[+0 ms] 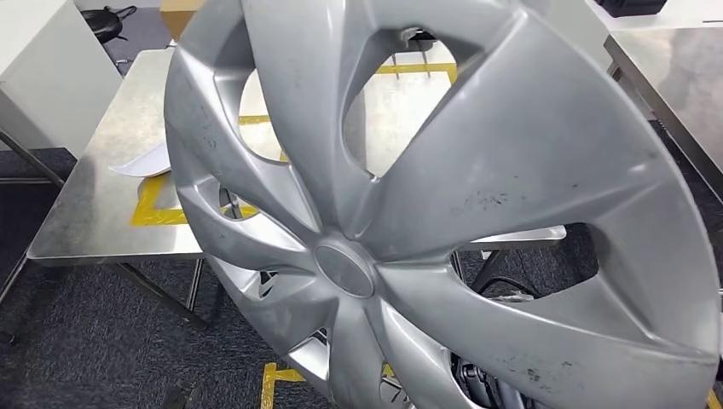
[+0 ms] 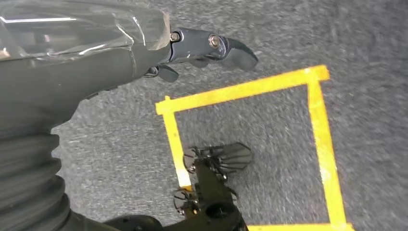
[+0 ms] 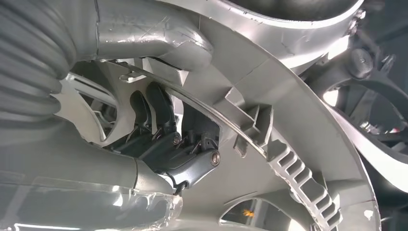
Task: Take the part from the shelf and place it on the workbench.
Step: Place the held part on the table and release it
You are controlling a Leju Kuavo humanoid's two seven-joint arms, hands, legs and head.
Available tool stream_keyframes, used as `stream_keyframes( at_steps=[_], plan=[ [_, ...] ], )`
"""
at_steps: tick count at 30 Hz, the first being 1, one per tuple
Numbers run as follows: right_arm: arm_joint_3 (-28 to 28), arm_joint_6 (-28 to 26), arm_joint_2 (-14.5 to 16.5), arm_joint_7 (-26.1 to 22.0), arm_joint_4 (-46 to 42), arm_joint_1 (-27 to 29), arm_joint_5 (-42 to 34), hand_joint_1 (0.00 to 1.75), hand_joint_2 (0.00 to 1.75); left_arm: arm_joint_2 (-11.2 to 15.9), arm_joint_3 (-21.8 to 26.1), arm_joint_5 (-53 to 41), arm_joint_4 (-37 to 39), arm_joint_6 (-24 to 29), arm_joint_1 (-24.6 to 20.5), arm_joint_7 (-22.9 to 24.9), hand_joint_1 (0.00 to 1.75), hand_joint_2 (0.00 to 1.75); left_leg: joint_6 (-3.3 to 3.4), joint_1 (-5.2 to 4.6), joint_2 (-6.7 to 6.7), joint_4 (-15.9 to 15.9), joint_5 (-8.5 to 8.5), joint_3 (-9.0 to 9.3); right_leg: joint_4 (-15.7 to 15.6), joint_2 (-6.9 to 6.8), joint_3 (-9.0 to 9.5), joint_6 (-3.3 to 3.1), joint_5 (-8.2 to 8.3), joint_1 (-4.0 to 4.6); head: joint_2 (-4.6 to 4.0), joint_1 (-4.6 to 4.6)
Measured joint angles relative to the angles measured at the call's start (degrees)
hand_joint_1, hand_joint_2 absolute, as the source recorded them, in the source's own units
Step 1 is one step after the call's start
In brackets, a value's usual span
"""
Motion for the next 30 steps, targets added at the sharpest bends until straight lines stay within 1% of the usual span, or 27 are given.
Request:
stream_keyframes(
  at_steps=[1, 2, 3, 4, 6, 7, 8, 9, 10, 11, 12, 13, 14, 15, 17, 18, 19, 20, 21, 22, 23, 24, 25, 27, 28, 29, 30],
  plan=[
    [-0.01, -0.01, -0.01, -0.01, -0.01, 0.01, 0.01, 1.24, 1.75, 0.03, 0.01, -0.02, 0.02, 0.0, 0.01, -0.06, 0.0, 1.75, 0.18, 0.11, -0.03, -0.56, -0.19, 0.56, 0.3, -0.1, 0.01, 0.31, 0.01, -0.03, 0.01, -0.02],
    [-0.01, -0.03, -0.03, -0.01, -0.02, -0.04, 0.03, 1.24, 1.75, 0.01, 0.01, -0.02, 0.04, -0.01, 0.02, -0.14, 0.0, 1.75, 0.39, 0.22, -0.12, -1.12, -0.32, 1.22, 1.36, -0.19, -0.28, 0.51, -0.03, -0.01, 0.01, 0.02],
    [-0.02, -0.05, -0.05, -0.02, -0.03, -0.14, 0.03, 1.24, 1.75, -0.02, 0.01, -0.02, 0.06, -0.01, -0.01, -0.22, 0.0, 1.75, 0.59, 0.33, -0.23, -1.5, -0.46, 1.89, 3.32, -0.26, -1.3, 0.51, -0.45, -0.04, 0.01, 0.08],
    [-0.01, -0.09, -0.09, -0.03, -0.03, -0.21, 0.04, 1.24, 1.75, -0.06, 0.01, -0.02, 0.09, -0.03, -0.05, -0.3, 0.0, 1.75, 0.71, 0.41, -0.32, -1.78, -0.63, 2.41, 6.39, -0.3, -3.18, 0.44, -1.22, -0.09, 0.01, 0.14],
    [0.01, -0.14, -0.19, -0.07, -0.03, -0.22, 0.04, 1.24, 1.75, -0.14, 0.01, -0.02, 0.15, -0.06, -0.12, -0.39, 0.0, 1.75, 0.92, 0.27, -0.46, -1.84, -1.3, 3.04, 13.55, -0.31, -8.12, 0.17, -3.4, -0.1, 0.0, 0.17],
    [0.03, -0.15, -0.25, -0.08, -0.02, -0.14, 0.06, 1.24, 1.75, -0.19, 0.01, -0.02, 0.21, -0.07, -0.11, -0.39, 0.0, 1.75, 0.89, 0.24, -0.52, -1.82, -1.73, 3.44, 15.75, -0.31, -10.17, 0.16, -4.13, -0.14, 0.0, 0.16],
    [0.03, -0.18, -0.33, -0.07, -0.01, -0.07, 0.09, 1.24, 1.75, -0.24, 0.01, -0.02, 0.26, -0.07, -0.1, -0.39, 0.0, 1.75, 0.81, 0.23, -0.59, -1.79, -2.21, 3.97, 16.1, -0.32, -11.34, 0.39, -4.01, -0.2, 0.0, 0.16],
    [0.04, -0.22, -0.4, -0.07, -0.01, -0.05, 0.13, 1.24, 1.75, -0.27, 0.01, -0.02, 0.31, -0.07, -0.09, -0.4, 0.0, 1.75, 0.66, 0.28, -0.67, -1.75, -2.75, 4.65, 14.35, -0.34, -11.45, 0.97, -2.73, -0.32, 0.0, 0.16],
    [0.04, -0.28, -0.46, -0.07, 0.0, -0.05, 0.15, 1.24, 1.75, -0.32, 0.01, -0.02, 0.34, -0.08, -0.08, -0.4, 0.0, 1.75, 0.45, 0.35, -0.74, -1.7, -3.35, 5.44, 10.92, -0.39, -10.68, 1.77, -0.49, -0.48, 0.0, 0.18],
    [0.04, -0.33, -0.51, -0.07, 0.01, -0.06, 0.17, 1.24, 1.75, -0.34, 0.01, -0.02, 0.37, -0.08, -0.09, -0.41, 0.0, 1.75, 0.17, 0.37, -0.79, -1.62, -4.0, 6.03, 6.86, -0.54, -9.61, 2.52, 2.23, -0.66, 0.0, 0.21],
    [0.08, -0.38, -0.53, -0.08, 0.02, -0.09, 0.18, 1.24, 1.75, -0.34, 0.02, -0.02, 0.4, -0.08, -0.13, -0.42, 0.0, 1.75, -0.14, 0.34, -0.83, -1.41, -4.68, 6.59, 3.58, -0.78, -8.64, 2.47, 3.87, -0.71, 0.0, 0.22],
    [0.11, -0.41, -0.54, -0.08, 0.03, -0.1, 0.21, 1.24, 1.75, -0.32, 0.03, -0.02, 0.43, -0.08, -0.17, -0.44, 0.0, 1.75, -0.5, 0.29, -0.8, -1.23, -5.36, 6.91, 1.53, -0.97, -7.87, 1.95, 4.96, -0.63, 0.0, 0.19],
    [0.15, -0.44, -0.55, -0.08, 0.04, -0.11, 0.24, 1.24, 1.75, -0.3, 0.04, -0.02, 0.46, -0.08, -0.21, -0.46, 0.0, 1.75, -0.88, 0.24, -0.74, -0.96, -5.85, 7.12, 0.73, -1.08, -7.53, 1.08, 5.18, -0.5, 0.0, 0.16],
    [0.2, -0.45, -0.56, -0.08, 0.04, -0.13, 0.27, 1.24, 1.75, -0.27, 0.05, -0.02, 0.48, -0.09, -0.28, -0.48, 0.0, 1.75, -1.21, 0.27, -0.67, -0.75, -6.25, 7.45, 0.77, -1.05, -7.25, 0.06, 4.69, -0.32, 0.0, 0.13],
    [0.25, -0.48, -0.52, -0.09, 0.02, -0.19, 0.32, 1.24, 1.75, -0.25, 0.06, -0.02, 0.48, -0.09, -0.39, -0.51, 0.0, 1.75, -1.82, 0.56, -0.45, 0.3, -6.81, 7.32, 0.75, -0.75, -6.38, -0.83, 4.46, -0.42, 0.0, 0.12],
    [0.26, -0.49, -0.48, -0.09, 0.0, -0.26, 0.33, 1.24, 1.75, -0.24, 0.07, -0.02, 0.48, -0.08, -0.48, -0.52, 0.0, 1.75, -2.12, 0.72, -0.36, 1.97, -7.23, 6.47, 0.73, -0.67, -5.84, -1.14, 4.17, -0.48, 0.0, 0.08],
    [0.27, -0.5, -0.43, -0.09, -0.02, -0.31, 0.33, 1.24, 1.75, -0.23, 0.07, -0.02, 0.48, -0.07, -0.54, -0.54, 0.0, 1.75, -2.44, 0.9, -0.27, 4.79, -7.91, 4.81, 0.71, -0.61, -5.3, -1.34, 3.8, -0.55, 0.0, 0.07],
    [0.28, -0.5, -0.4, -0.1, -0.03, -0.36, 0.32, 1.24, 1.75, -0.25, 0.07, -0.02, 0.48, -0.05, -0.56, -0.55, 0.0, 1.75, -2.74, 1.02, -0.22, 8.51, -8.88, 2.51, 0.7, -0.58, -4.83, -1.5, 3.37, -0.51, 0.0, 0.04],
    [0.31, -0.51, -0.37, -0.1, -0.04, -0.36, 0.33, 1.24, 1.75, -0.23, 0.07, -0.02, 0.49, -0.05, -0.52, -0.54, 0.0, 1.75, -2.97, 1.13, -0.19, 12.29, -10.05, -0.22, 0.71, -0.51, -4.32, -1.53, 2.9, -0.46, 0.0, 0.02],
    [0.34, -0.52, -0.36, -0.1, -0.03, -0.34, 0.35, 1.24, 1.75, -0.22, 0.07, -0.02, 0.51, -0.05, -0.46, -0.54, 0.0, 1.75, -3.11, 1.21, -0.17, 15.1, -11.01, -2.69, 0.71, -0.43, -3.73, -1.52, 2.36, -0.41, 0.0, 0.03],
    [0.37, -0.53, -0.36, -0.1, -0.03, -0.32, 0.37, 1.24, 1.75, -0.23, 0.07, -0.02, 0.52, -0.05, -0.39, -0.54, 0.0, 1.75, -3.09, 1.25, -0.16, 16.18, -11.37, -4.44, 0.71, -0.34, -3.02, -1.51, 1.82, -0.35, 0.0, 0.02],
    [0.39, -0.54, -0.34, -0.1, -0.03, -0.33, 0.38, 1.24, 1.75, -0.21, 0.07, -0.02, 0.53, -0.05, -0.36, -0.54, 0.0, 1.75, -2.97, 1.25, -0.15, 15.23, -10.64, -5.24, 0.71, -0.26, -2.21, -1.46, 1.26, -0.29, 0.0, 0.02],
    [0.41, -0.55, -0.33, -0.1, -0.03, -0.34, 0.39, 1.24, 1.75, -0.19, 0.07, -0.02, 0.54, -0.05, -0.35, -0.54, 0.0, 1.75, -2.68, 1.17, -0.15, 12.32, -8.67, -5.07, 0.7, -0.2, -1.37, -1.41, 0.69, -0.24, 0.0, 0.03],
    [0.46, -0.59, -0.29, -0.1, -0.03, -0.35, 0.39, 1.24, 1.75, -0.04, 0.09, -0.02, 0.57, -0.05, -0.32, -0.54, 0.0, 1.75, -1.75, 0.72, -0.3, 4.83, -2.36, -3.71, 0.67, -0.07, 0.05, -1.17, -0.4, -0.15, 0.0, 0.08],
    [0.5, -0.64, -0.3, -0.09, -0.01, -0.35, 0.4, 1.24, 1.75, 0.03, 0.09, -0.03, 0.63, -0.05, -0.26, -0.54, 0.0, 1.75, -1.22, 0.38, -0.44, 2.31, 0.02, -3.19, 0.63, 0.07, 0.41, -0.94, -0.86, -0.1, 0.0, 0.09],
    [0.54, -0.72, -0.31, -0.08, 0.02, -0.32, 0.44, 1.24, 1.75, 0.11, 0.11, -0.03, 0.7, -0.04, -0.19, -0.56, 0.0, 1.75, -0.82, 0.1, -0.6, 1.05, 1.57, -2.91, 0.59, 0.21, 0.58, -0.65, -1.27, -0.06, 0.0, 0.05],
    [0.58, -0.85, -0.31, -0.06, 0.05, -0.31, 0.5, 1.24, 1.75, 0.21, 0.16, -0.03, 0.77, -0.04, -0.11, -0.61, 0.0, 1.75, -0.59, -0.1, -0.76, 0.91, 1.95, -2.87, 0.47, 0.36, 0.67, -0.34, -1.57, -0.02, 0.0, 0.05]
  ],
)
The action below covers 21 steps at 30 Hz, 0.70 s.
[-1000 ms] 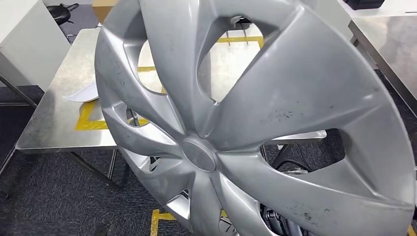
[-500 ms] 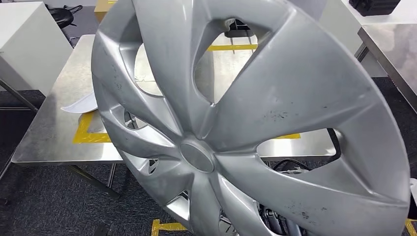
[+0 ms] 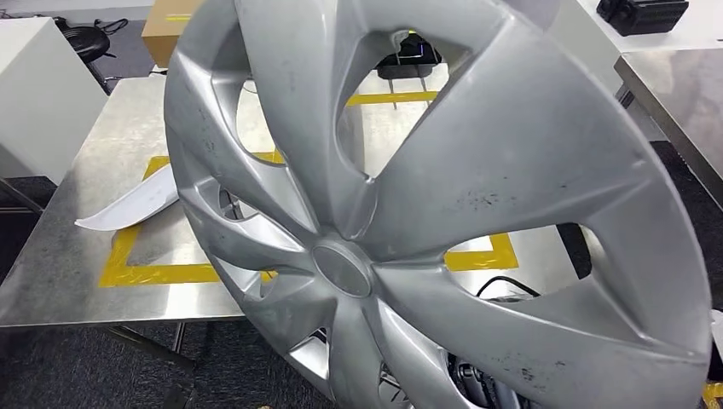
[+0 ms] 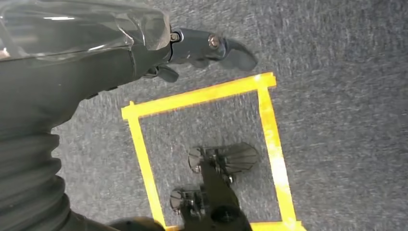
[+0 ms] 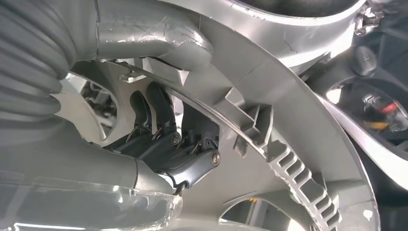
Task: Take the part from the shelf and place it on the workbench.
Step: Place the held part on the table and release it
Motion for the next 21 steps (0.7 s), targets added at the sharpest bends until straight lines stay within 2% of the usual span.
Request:
stream_keyframes(
  at_steps=[3, 4, 5, 7, 8, 9, 10, 11, 12, 13, 14, 16, 18, 20, 21],
  plan=[
    [-0.19, -0.81, -0.02, 0.11, -0.02, -0.1, 0.43, 1.24, 1.75, -0.02, 0.24, 0.07, 0.04, -0.02, -0.01, -0.36, 0.0, 1.75, 0.37, 0.29, -0.07, -1.15, 0.04, 1.02, -0.09, -0.06, 0.19, 0.56, -0.98, 0.2, 0.01, -0.05],
    [-0.44, -1.16, -0.05, 0.15, -0.02, -0.21, 0.65, 1.24, 1.75, -0.1, 0.32, 0.12, 0.03, -0.04, -0.09, -0.51, 0.0, 1.75, 0.56, 0.45, -0.09, -1.63, -0.03, 1.46, 1.49, -0.2, -0.55, 0.53, -1.8, 0.26, 0.01, -0.02],
    [-0.73, -1.5, -0.1, 0.2, 0.0, -0.29, 0.87, 1.24, 1.75, -0.19, 0.38, 0.17, 0.03, -0.05, -0.14, -0.64, 0.0, 1.75, 0.75, 0.56, -0.11, -1.98, -0.13, 1.84, 4.4, -0.34, -2.17, 0.38, -2.96, 0.27, 0.01, 0.04],
    [-1.27, -1.88, -0.24, 0.28, 0.17, -0.4, 1.17, 1.24, 1.75, -0.36, 0.43, 0.21, 0.05, -0.08, -0.12, -0.76, 0.0, 1.75, 1.12, 0.4, -0.16, -2.06, -0.5, 2.08, 12.59, -0.43, -7.42, 0.14, -5.36, 0.29, 0.0, 0.09],
    [-1.44, -1.96, -0.33, 0.33, 0.3, -0.37, 1.25, 1.24, 1.75, -0.43, 0.43, 0.21, 0.06, -0.09, -0.06, -0.78, 0.0, 1.75, 1.2, 0.31, -0.21, -2.04, -0.68, 2.16, 15.48, -0.44, -9.71, 0.28, -5.75, 0.28, 0.0, 0.08],
    [-1.58, -1.98, -0.44, 0.38, 0.43, -0.35, 1.31, 1.24, 1.75, -0.51, 0.44, 0.21, 0.07, -0.1, -0.01, -0.79, 0.0, 1.75, 1.23, 0.24, -0.28, -2.02, -0.86, 2.29, 16.32, -0.45, -11.06, 0.67, -5.17, 0.29, 0.01, 0.09],
    [-1.7, -1.99, -0.54, 0.43, 0.52, -0.34, 1.34, 1.24, 1.75, -0.56, 0.44, 0.21, 0.08, -0.1, 0.01, -0.79, 0.0, 1.75, 1.2, 0.18, -0.37, -1.96, -1.04, 2.47, 14.66, -0.47, -11.12, 1.23, -3.53, 0.28, 0.01, 0.09],
    [-1.81, -1.99, -0.6, 0.46, 0.57, -0.36, 1.36, 1.24, 1.75, -0.61, 0.45, 0.21, 0.08, -0.1, 0.02, -0.8, 0.0, 1.75, 1.1, 0.16, -0.48, -1.85, -1.25, 2.7, 10.89, -0.52, -10.0, 1.8, -1.19, 0.27, 0.01, 0.09],
    [-1.94, -1.99, -0.63, 0.48, 0.59, -0.39, 1.37, 1.24, 1.75, -0.65, 0.46, 0.21, 0.08, -0.1, 0.01, -0.8, 0.0, 1.75, 0.95, 0.13, -0.58, -1.68, -1.48, 2.85, 6.63, -0.61, -8.52, 2.05, 1.14, 0.29, 0.01, 0.1],
    [-2.05, -2.05, -0.63, 0.5, 0.6, -0.43, 1.39, 1.24, 1.75, -0.67, 0.48, 0.22, 0.08, -0.1, 0.0, -0.81, 0.0, 1.75, 0.72, 0.02, -0.67, -1.4, -1.76, 2.92, 3.1, -0.67, -7.12, 1.89, 2.96, 0.33, 0.01, 0.09],
    [-2.16, -2.21, -0.63, 0.56, 0.61, -0.45, 1.43, 1.24, 1.75, -0.69, 0.51, 0.25, 0.08, -0.1, 0.03, -0.82, 0.0, 1.75, 0.49, -0.09, -0.73, -1.18, -1.99, 2.92, 0.95, -0.71, -6.2, 1.42, 4.02, 0.4, 0.01, 0.09],
    [-2.55, -3.24, -0.63, 1.18, 0.75, -0.45, 1.62, 1.24, 1.75, -0.74, 0.67, 0.4, 0.08, -0.1, 0.18, -0.93, 0.0, 1.75, 0.06, -0.23, -0.75, -0.93, -2.25, 2.9, 0.15, -0.69, -5.73, 0.25, 4.5, 0.57, 0.01, 0.05],
    [-3.35, -5.25, -0.63, 2.58, 1.11, -0.49, 2.09, 1.24, 1.75, -0.77, 1.07, 0.84, 0.08, -0.06, 0.42, -1.22, 0.0, 1.75, -0.46, -0.09, -0.6, -0.41, -2.69, 2.73, 0.03, -0.68, -5.47, -0.38, 4.61, 0.35, 0.01, 0.04],
    [-4.8, -8.36, -0.64, 4.54, 1.92, -0.65, 3.2, 1.24, 1.75, -0.82, 1.67, 1.5, 0.08, 0.04, 0.68, -1.68, 0.0, 1.75, -1.24, 0.26, -0.25, 3.14, -4.92, 1.24, -0.1, -0.73, -5.11, -0.84, 4.67, 0.02, 0.01, -0.09],
    [-5.72, -10.35, -0.71, 5.5, 2.56, -0.8, 4.31, 1.24, 1.75, -0.92, 1.98, 1.8, 0.08, 0.08, 0.84, -1.92, 0.0, 1.75, -1.65, 0.51, -0.06, 6.67, -6.76, -0.33, -0.1, -0.76, -5.01, -0.96, 4.64, 0.01, 0.01, -0.19]
  ],
)
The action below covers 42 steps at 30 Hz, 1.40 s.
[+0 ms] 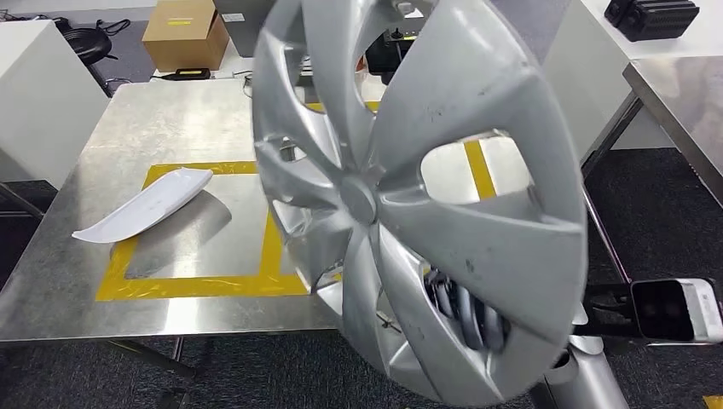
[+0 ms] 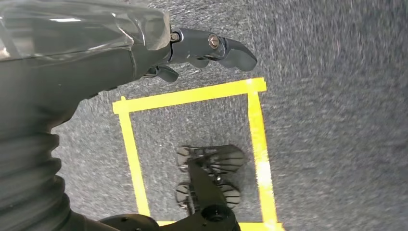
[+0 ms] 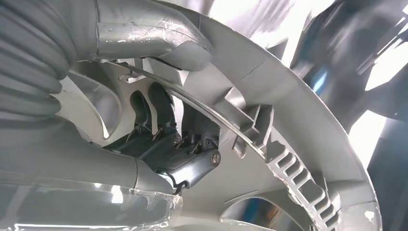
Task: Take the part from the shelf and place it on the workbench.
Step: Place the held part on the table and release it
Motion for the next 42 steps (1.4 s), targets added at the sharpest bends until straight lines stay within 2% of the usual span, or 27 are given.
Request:
stream_keyframes(
  at_steps=[2, 3, 4, 6, 8, 9, 11, 13, 15, 17, 18, 19, 20, 22, 23, 24, 27, 29, 30, 32, 33, 34, 35, 37, 38, 40, 42],
  plan=[
    [-2.03, -4.66, -0.31, 1.58, 1.66, -0.36, 3.47, 1.24, 1.75, -0.19, 0.68, 0.58, 0.0, 0.05, 0.44, -0.41, 0.0, 1.75, -0.56, 0.54, 0.26, 7.27, -3.02, -3.39, 0.03, -0.03, 0.02, -0.08, -0.03, 0.0, -0.01, -0.04],
    [-3.04, -7.17, -0.56, 2.22, 2.56, -0.58, 5.69, 1.24, 1.75, -0.33, 1.02, 0.77, 0.0, 0.06, 0.72, -0.61, 0.0, 1.75, -0.71, 0.78, 0.38, 8.8, -3.28, -4.12, 0.04, -0.03, 0.02, -0.07, -0.03, 0.0, -0.01, -0.05],
    [-4.01, -9.58, -0.84, 2.8, 3.39, -0.83, 7.91, 1.24, 1.75, -0.46, 1.36, 0.97, 0.0, 0.05, 0.98, -0.82, 0.0, 1.75, -0.76, 0.95, 0.49, 7.99, -2.48, -3.68, 0.04, -0.03, 0.02, -0.06, -0.04, 0.0, -0.01, -0.05],
    [-5.84, -13.82, -1.45, 3.79, 4.75, -1.66, 12.08, 1.24, 1.75, -0.68, 2.04, 1.27, 0.01, -0.04, 1.28, -1.29, 0.0, 1.75, -0.6, 1.16, 0.66, 0.63, 0.91, 0.22, 0.04, -0.02, 0.09, 0.07, -0.08, -0.01, 0.0, -0.05],
    [-7.44, -16.96, -2.21, 4.59, 5.89, -2.86, 15.53, 1.24, 1.75, -0.85, 2.6, 1.4, 0.1, -0.3, 1.27, -1.7, 0.0, 1.75, -0.15, 0.91, 0.68, -5.66, 2.76, 3.72, 0.07, -0.02, 0.0, 0.53, -0.14, 0.19, 0.0, -0.03],
    [-8.1, -18.19, -2.66, 4.93, 6.48, -3.48, 17.22, 1.24, 1.75, -0.95, 2.79, 1.4, 0.26, -0.49, 1.25, -1.91, 0.0, 1.75, 0.12, 0.7, 0.65, -6.8, 2.81, 4.38, 0.06, -0.02, -0.08, 0.83, -0.13, 0.23, 0.0, -0.02],
    [-9.06, -20.31, -3.66, 5.75, 7.63, -4.54, 20.61, 1.24, 1.75, -1.2, 3.15, 1.4, 0.79, -1.0, 1.21, -2.38, 0.0, 1.75, 0.79, 0.39, 0.61, -7.1, 2.82, 4.54, -0.13, -0.02, -0.11, 1.56, -0.07, 0.15, 0.01, 0.0],
    [-9.57, -22.44, -4.81, 6.88, 8.74, -5.48, 24.69, 1.24, 1.75, -1.6, 3.55, 1.39, 1.6, -1.62, 0.86, -2.96, 0.0, 1.75, 1.66, 0.45, 0.61, -7.88, 3.2, 4.95, 0.93, -0.07, -0.73, 1.96, -0.73, 0.03, 0.0, 0.05],
    [-9.72, -24.64, -6.0, 8.22, 10.24, -6.69, 29.32, 1.24, 1.75, -2.02, 3.85, 1.36, 2.65, -2.22, 0.12, -3.5, 0.0, 1.75, 2.31, 0.52, 0.58, -8.45, 3.5, 5.28, 6.09, -0.11, -3.41, 1.72, -2.96, 0.0, -0.01, 0.14],
    [-9.56, -26.11, -6.94, 9.55, 12.51, -7.9, 32.97, 1.24, 1.75, -2.38, 4.09, 1.33, 3.71, -2.61, -0.52, -3.79, 0.0, 1.75, 2.6, 0.37, 0.51, -8.47, 3.47, 5.29, 14.37, -0.11, -7.76, 1.48, -5.69, 0.0, -0.01, 0.19],
    [-9.34, -26.41, -7.31, 10.13, 13.85, -8.47, 34.27, 1.24, 1.75, -2.56, 4.21, 1.32, 4.13, -2.73, -0.74, -3.85, 0.0, 1.75, 2.66, 0.32, 0.48, -8.46, 3.43, 5.32, 16.94, -0.11, -9.28, 1.64, -6.19, -0.04, -0.01, 0.19],
    [-8.97, -26.48, -7.66, 10.61, 15.31, -9.21, 35.39, 1.24, 1.75, -2.73, 4.31, 1.32, 4.49, -2.82, -0.96, -3.89, 0.0, 1.75, 2.69, 0.31, 0.44, -8.44, 3.39, 5.34, 17.42, -0.12, -9.82, 2.02, -5.85, -0.12, -0.01, 0.2],
    [-8.39, -26.38, -8.03, 10.99, 16.89, -10.23, 36.47, 1.24, 1.75, -2.91, 4.39, 1.32, 4.79, -2.9, -1.21, -3.9, 0.0, 1.75, 2.64, 0.32, 0.41, -8.38, 3.35, 5.37, 14.96, -0.15, -8.91, 2.56, -4.46, -0.27, -0.01, 0.22],
    [-6.72, -26.04, -8.84, 11.42, 20.38, -13.01, 38.29, 1.24, 1.75, -3.19, 4.52, 1.32, 5.33, -3.02, -1.84, -3.9, 0.0, 1.75, 2.3, 0.26, 0.34, -7.96, 3.11, 5.23, 6.4, -0.28, -5.08, 3.45, -0.99, -0.6, -0.01, 0.27],
    [-5.8, -25.85, -9.21, 11.53, 22.09, -14.41, 38.98, 1.24, 1.75, -3.29, 4.6, 1.32, 5.59, -3.06, -2.12, -3.89, 0.0, 1.75, 2.02, 0.13, 0.34, -7.6, 2.89, 5.07, 3.02, -0.3, -3.44, 3.43, 0.26, -0.67, -0.01, 0.26],
    [-4.96, -25.72, -9.55, 11.59, 23.63, -15.51, 39.41, 1.24, 1.75, -3.35, 4.71, 1.32, 5.84, -3.07, -2.31, -3.88, 0.0, 1.75, 1.72, 0.02, 0.33, -7.29, 2.7, 4.91, 1.18, -0.31, -2.51, 3.15, 0.87, -0.62, -0.01, 0.23],
    [-3.02, -25.43, -10.15, 11.87, 26.87, -17.66, 40.82, 1.24, 1.75, -3.47, 5.03, 1.32, 6.48, -3.1, -2.47, -3.87, 0.0, 1.75, 1.02, 0.09, 0.35, -6.95, 2.43, 4.55, 0.71, -0.23, -2.27, 2.05, 1.18, -0.45, -0.01, 0.17],
    [-1.07, -25.15, -10.48, 12.46, 28.98, -19.8, 43.35, 1.24, 1.75, -3.51, 5.12, 1.34, 6.82, -3.23, -2.64, -3.86, 0.0, 1.75, 0.38, 0.31, 0.42, -5.02, 1.21, 3.53, 0.63, -0.19, -2.18, 1.58, 1.27, -0.75, -0.01, 0.02],
    [0.3, -25.0, -10.66, 12.79, 30.28, -21.25, 44.78, 1.24, 1.75, -3.5, 5.13, 1.35, 6.97, -3.35, -2.81, -3.85, 0.0, 1.75, 0.01, 0.45, 0.45, -2.34, -0.16, 2.18, 0.6, -0.17, -2.11, 1.41, 1.25, -0.89, -0.01, -0.06],
    [3.4, -24.79, -11.07, 13.26, 33.23, -23.98, 46.85, 1.24, 1.75, -3.5, 5.15, 1.39, 7.31, -3.6, -3.14, -3.85, 0.0, 1.75, -0.58, 0.75, 0.5, 5.4, -3.3, -1.76, 0.61, -0.15, -2.02, 1.19, 1.12, -0.79, -0.01, -0.17],
    [4.65, -24.74, -11.2, 13.37, 34.48, -24.91, 47.33, 1.24, 1.75, -3.5, 5.16, 1.4, 7.48, -3.68, -3.23, -3.84, 0.0, 1.75, -0.71, 0.85, 0.52, 8.45, -4.1, -3.49, 0.62, -0.14, -1.96, 1.11, 1.06, -0.71, -0.01, -0.17],
    [5.68, -24.72, -11.31, 13.43, 35.55, -25.55, 47.62, 1.24, 1.75, -3.51, 5.16, 1.4, 7.62, -3.73, -3.25, -3.82, 0.0, 1.75, -0.72, 0.9, 0.52, 9.59, -3.88, -4.34, 0.62, -0.14, -1.88, 1.04, 1.0, -0.62, -0.01, -0.17],
    [6.4, -24.71, -11.35, 13.45, 36.35, -26.04, 47.74, 1.24, 1.75, -3.52, 5.16, 1.4, 7.73, -3.74, -3.26, -3.81, 0.0, 1.75, -0.59, 0.91, 0.53, 8.3, -2.52, -4.0, 0.63, -0.12, -1.77, 0.97, 0.93, -0.53, 0.0, -0.17],
    [7.52, -24.71, -11.37, 13.46, 37.54, -26.94, 47.86, 1.24, 1.75, -3.47, 5.17, 1.4, 7.87, -3.78, -3.36, -3.79, 0.0, 1.75, 0.09, 0.76, 0.5, 0.64, 1.66, -0.68, 0.61, -0.02, -1.56, 0.9, 0.84, -0.41, 0.0, -0.16],
    [8.03, -24.71, -11.39, 13.45, 38.03, -27.44, 47.89, 1.24, 1.75, -3.41, 5.19, 1.4, 7.96, -3.8, -3.44, -3.78, 0.0, 1.75, 0.5, 0.59, 0.5, -3.12, 3.1, 1.2, 0.58, 0.05, -1.57, 0.95, 0.8, -0.28, 0.0, -0.15],
    [8.81, -24.71, -11.49, 13.42, 38.84, -28.2, 47.95, 1.24, 1.75, -3.29, 5.22, 1.4, 8.13, -3.84, -3.57, -3.75, 0.0, 1.75, 1.05, 0.19, 0.51, -6.77, 3.85, 3.09, 0.51, 0.12, -1.69, 1.18, 0.74, -0.17, -0.01, -0.14],
    [9.49, -24.61, -11.64, 13.42, 39.53, -28.6, 48.13, 1.24, 1.75, -3.25, 5.26, 1.4, 8.27, -3.87, -3.59, -3.71, 0.0, 1.75, 1.39, 0.02, 0.54, -7.22, 3.82, 3.37, 0.31, 0.08, -1.67, 1.66, 0.74, -0.2, 0.0, -0.15]
  ],
)
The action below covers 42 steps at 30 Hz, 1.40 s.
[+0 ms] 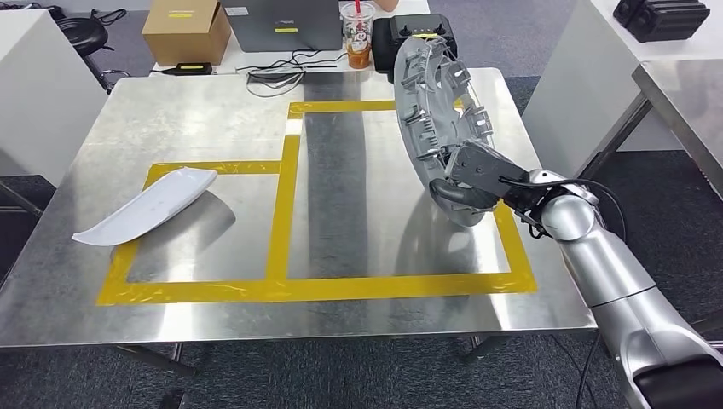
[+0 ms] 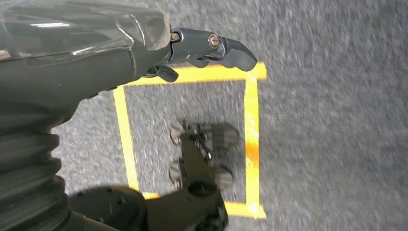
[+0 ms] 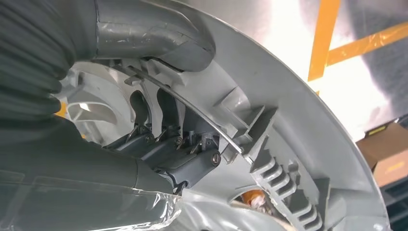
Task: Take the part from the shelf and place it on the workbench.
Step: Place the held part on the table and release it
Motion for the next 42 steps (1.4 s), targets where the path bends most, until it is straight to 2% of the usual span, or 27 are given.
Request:
stream_keyframes(
  at_steps=[2, 3, 5, 6, 7, 8, 9, 11, 13, 15, 17, 19, 21, 22, 23, 24, 26, 27, 29, 32, 34, 36, 37, 38, 39, 41, 42],
  plan=[
    [0.94, 0.89, -0.23, 0.08, 0.77, -0.73, 0.9, 1.24, 1.75, -0.04, 0.04, -0.01, 0.1, -0.23, -0.09, 0.02, 0.0, 1.75, 0.57, 0.12, 0.03, -0.92, 0.4, 0.48, 1.05, -0.1, -0.64, 0.25, -0.76, -0.07, 0.01, 0.05],
    [1.66, 1.66, -0.35, 0.13, 1.41, -1.46, 1.67, 1.24, 1.75, -0.07, 0.05, -0.01, 0.14, -0.42, -0.21, 0.03, 0.0, 1.75, 0.84, 0.22, 0.06, -1.37, 0.63, 0.7, 3.23, -0.14, -1.73, 0.12, -1.86, -0.06, 0.01, 0.09],
    [3.96, 3.45, -0.68, 0.03, 3.68, -3.32, 3.48, 1.24, 1.75, -0.09, 0.02, -0.05, 0.28, -0.96, -0.5, 0.16, 0.0, 1.75, 1.03, 0.24, 0.05, -1.55, 0.72, 0.79, 10.7, -0.15, -5.45, -0.32, -4.77, -0.06, 0.0, 0.16],
    [5.48, 4.13, -0.83, -0.2, 5.15, -4.22, 4.37, 1.24, 1.75, -0.08, -0.03, -0.09, 0.39, -1.28, -0.62, 0.29, 0.0, 1.75, 1.04, 0.24, 0.03, -1.53, 0.72, 0.8, 14.26, -0.15, -7.26, -0.3, -5.77, -0.1, -0.01, 0.18],
    [7.13, 4.69, -0.99, -0.53, 6.66, -5.01, 5.2, 1.24, 1.75, -0.07, -0.12, -0.13, 0.51, -1.65, -0.73, 0.45, 0.0, 1.75, 1.04, 0.27, 0.0, -1.51, 0.7, 0.82, 16.2, -0.16, -8.34, -0.04, -6.01, -0.17, -0.01, 0.19],
    [8.83, 5.04, -1.14, -1.08, 8.07, -5.8, 6.01, 1.24, 1.75, -0.06, -0.24, -0.16, 0.63, -2.01, -0.84, 0.6, 0.0, 1.75, 1.0, 0.33, -0.06, -1.44, 0.66, 0.84, 15.95, -0.18, -8.41, 0.45, -5.39, -0.29, -0.01, 0.2],
    [10.58, 5.2, -1.28, -1.76, 9.43, -6.69, 6.87, 1.24, 1.75, -0.05, -0.41, -0.18, 0.77, -2.38, -0.96, 0.69, 0.0, 1.75, 0.88, 0.42, -0.12, -1.29, 0.58, 0.86, 13.37, -0.22, -7.34, 1.08, -3.99, -0.46, -0.01, 0.21],
    [14.22, 5.24, -1.55, -3.6, 12.14, -8.91, 8.53, 1.24, 1.75, 0.06, -0.96, -0.07, 1.09, -3.07, -1.33, 0.75, 0.0, 1.75, 0.31, 0.44, -0.27, -0.53, 0.13, 0.67, 5.45, -0.4, -3.57, 2.05, -0.83, -0.72, -0.01, 0.23],
    [17.78, 4.91, -1.78, -5.41, 14.51, -10.86, 9.81, 1.24, 1.75, 0.29, -1.65, 0.09, 1.46, -3.48, -1.69, 0.74, 0.0, 1.75, -0.32, 0.29, -0.36, 0.24, -0.36, 0.35, 1.16, -0.39, -1.39, 1.69, 0.47, -0.68, 0.0, 0.19],
    [20.8, 4.26, -2.05, -7.08, 16.13, -11.98, 10.59, 1.24, 1.75, 0.48, -2.3, 0.34, 1.77, -3.59, -1.81, 0.69, 0.0, 1.75, -0.65, 0.36, -0.36, 0.47, -0.53, 0.23, 1.02, -0.21, -1.31, 0.74, 0.42, -0.52, 0.0, 0.15],
    [23.48, 3.25, -2.27, -8.89, 17.31, -13.03, 11.26, 1.24, 1.75, 0.57, -3.02, 0.8, 1.98, -3.62, -1.88, 0.62, 0.0, 1.75, -1.02, 0.58, -0.26, 1.23, -1.2, -0.19, 1.0, -0.14, -1.17, 0.2, 0.46, -0.67, 0.0, 0.12],
    [26.08, 1.77, -2.56, -10.86, 18.14, -14.12, 12.51, 1.24, 1.75, 0.66, -3.81, 1.15, 2.14, -3.62, -2.1, 0.55, 0.0, 1.75, -1.62, 0.79, -0.09, 5.9, -3.81, -2.35, 0.97, -0.12, -0.96, -0.21, 0.43, -0.81, 0.0, 0.0],
    [28.91, -0.47, -3.11, -13.14, 18.68, -14.92, 14.76, 1.24, 1.75, 0.7, -4.61, 1.26, 2.3, -3.62, -2.26, 0.49, 0.0, 1.75, -2.04, 0.96, 0.05, 13.61, -7.02, -6.06, 0.99, -0.11, -0.89, -0.46, 0.36, -0.67, -0.01, -0.04],
    [30.39, -1.94, -3.44, -14.34, 18.82, -15.21, 16.21, 1.24, 1.75, 0.71, -4.98, 1.31, 2.38, -3.6, -2.29, 0.4, 0.0, 1.75, -2.07, 1.0, 0.09, 16.2, -7.63, -7.45, 1.0, -0.08, -0.87, -0.51, 0.32, -0.58, -0.01, -0.04],
    [31.91, -3.63, -3.79, -15.59, 18.88, -15.53, 17.82, 1.24, 1.75, 0.71, -5.36, 1.39, 2.45, -3.55, -2.29, 0.26, 0.0, 1.75, -1.96, 1.0, 0.12, 16.78, -7.21, -7.93, 1.0, -0.01, -0.82, -0.54, 0.29, -0.48, -0.01, -0.04],
    [33.37, -5.37, -4.15, -16.73, 18.85, -15.91, 19.44, 1.24, 1.75, 0.72, -5.69, 1.56, 2.51, -3.48, -2.3, 0.04, 0.0, 1.75, -1.69, 0.94, 0.13, 15.05, -5.77, -7.28, 1.0, 0.09, -0.76, -0.57, 0.26, -0.37, -0.01, -0.04],
    [36.04, -8.58, -4.86, -18.55, 18.59, -16.84, 22.5, 1.24, 1.75, 0.79, -6.29, 1.9, 2.57, -3.32, -2.37, -0.45, 0.0, 1.75, -0.64, 0.59, 0.07, 7.44, -1.96, -3.83, 0.96, 0.33, -0.65, -0.57, 0.23, -0.23, 0.0, -0.03],
    [37.2, -10.03, -5.26, -19.15, 18.35, -17.29, 23.87, 1.24, 1.75, 0.85, -6.57, 2.03, 2.6, -3.25, -2.41, -0.65, 0.0, 1.75, -0.11, 0.34, 0.06, 4.05, -0.78, -2.13, 0.93, 0.39, -0.69, -0.52, 0.21, -0.11, 0.0, -0.02],
    [39.61, -13.74, -6.3, -19.82, 17.84, -17.76, 26.96, 1.24, 1.75, 0.96, -7.18, 2.14, 2.63, -3.11, -2.5, -0.92, 0.0, 1.75, 0.48, -0.1, 0.06, 1.06, -0.35, -0.49, 0.83, 0.39, -0.81, -0.27, 0.2, -0.07, -0.01, -0.01],
    [42.62, -21.29, -7.98, -20.29, 17.25, -17.73, 31.91, 1.24, 1.75, 0.94, -7.93, 2.32, 2.67, -2.96, -2.54, -1.04, 0.0, 1.75, 0.76, -0.01, 0.08, -0.13, 0.08, 0.1, 1.09, 0.2, -1.17, 0.39, -0.12, -0.01, -0.01, 0.02],
    [44.02, -27.59, -9.15, -21.15, 16.99, -17.72, 35.26, 1.24, 1.75, 0.81, -8.48, 2.45, 2.68, -2.92, -2.7, -1.07, 0.0, 1.75, 1.17, 0.19, 0.11, -1.12, 0.62, 0.59, 4.73, 0.09, -3.04, 0.25, -1.99, 0.08, -0.01, 0.11],
    [45.42, -34.24, -10.44, -22.34, 16.89, -17.52, 38.04, 1.24, 1.75, 0.65, -8.99, 2.74, 2.68, -2.85, -2.79, -1.08, 0.0, 1.75, 1.42, 0.06, 0.08, -1.23, 0.7, 0.63, 12.18, 0.06, -6.6, -0.06, -4.82, 0.02, -0.01, 0.19],
    [46.03, -37.11, -11.04, -22.85, 16.87, -17.23, 38.9, 1.24, 1.75, 0.6, -9.2, 2.9, 2.7, -2.78, -2.79, -1.08, 0.0, 1.75, 1.44, 0.07, 0.03, -1.22, 0.67, 0.64, 15.26, 0.06, -8.16, 0.08, -5.66, -0.04, -0.01, 0.21],
    [46.53, -39.41, -11.54, -23.33, 16.85, -16.91, 39.43, 1.24, 1.75, 0.55, -9.42, 3.04, 2.72, -2.7, -2.78, -1.08, 0.0, 1.75, 1.43, 0.11, -0.02, -1.19, 0.65, 0.66, 16.51, 0.04, -8.88, 0.47, -5.7, -0.16, -0.01, 0.22],
    [46.94, -41.24, -11.97, -23.79, 16.83, -16.63, 39.72, 1.24, 1.75, 0.5, -9.65, 3.13, 2.74, -2.6, -2.77, -1.08, 0.0, 1.75, 1.36, 0.19, -0.06, -1.1, 0.6, 0.67, 15.44, 0.01, -8.48, 1.05, -4.89, -0.32, -0.01, 0.23],
    [47.37, -43.96, -12.58, -24.66, 16.75, -16.4, 39.62, 1.24, 1.75, 0.43, -10.06, 3.27, 2.76, -2.38, -2.77, -1.07, 0.0, 1.75, 0.95, 0.32, -0.11, -0.58, 0.29, 0.63, 8.03, -0.28, -4.93, 2.26, -1.97, -0.77, -0.01, 0.28],
    [47.44, -45.1, -12.76, -25.12, 16.71, -16.35, 39.42, 1.24, 1.75, 0.44, -10.2, 3.39, 2.76, -2.27, -2.78, -1.07, 0.0, 1.75, 0.59, 0.25, -0.11, -0.13, -0.01, 0.49, 4.44, -0.39, -3.02, 2.43, -0.78, -0.83, -0.01, 0.31]
  ],
)
